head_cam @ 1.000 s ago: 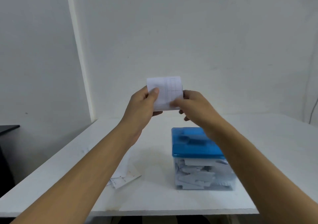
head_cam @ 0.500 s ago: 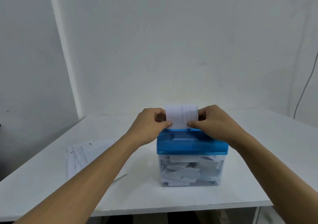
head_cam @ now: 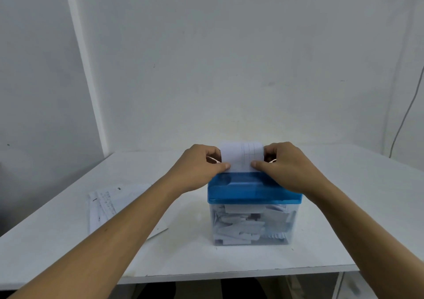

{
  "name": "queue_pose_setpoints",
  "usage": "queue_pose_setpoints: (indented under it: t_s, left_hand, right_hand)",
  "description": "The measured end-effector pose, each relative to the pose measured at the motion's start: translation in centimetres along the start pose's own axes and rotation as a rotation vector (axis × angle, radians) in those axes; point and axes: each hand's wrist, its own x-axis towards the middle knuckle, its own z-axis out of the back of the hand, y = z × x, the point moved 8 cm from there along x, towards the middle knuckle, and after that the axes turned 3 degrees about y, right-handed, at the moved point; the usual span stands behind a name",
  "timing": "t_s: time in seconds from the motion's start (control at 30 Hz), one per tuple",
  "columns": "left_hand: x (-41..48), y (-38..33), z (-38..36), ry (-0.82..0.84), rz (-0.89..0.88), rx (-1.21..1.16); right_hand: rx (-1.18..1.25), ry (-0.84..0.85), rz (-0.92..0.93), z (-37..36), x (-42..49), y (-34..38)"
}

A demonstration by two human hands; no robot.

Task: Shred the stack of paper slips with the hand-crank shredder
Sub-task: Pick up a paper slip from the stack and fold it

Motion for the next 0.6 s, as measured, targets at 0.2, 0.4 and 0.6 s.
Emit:
queue_pose_setpoints:
  t_s: [0.2,0.4,0.6]
  left_hand:
    - [0.0,0.4,-0.5,-0.012,0.048,-0.024]
    - [-0.5,-0.5,-2.3,-0.008,0.046,-0.175]
    - [-0.9,-0.2,-3.6,-0.078,-0.001,-0.251]
  right_hand:
    - [-0.010,-0.015,-0.007,-0.1,-0.2,-0.1]
    - [-0.024,-0.012,0.000,0.0,-0.3,0.0]
    - [0.148,-0.171,0.015,2.4,-1.1,-1.1]
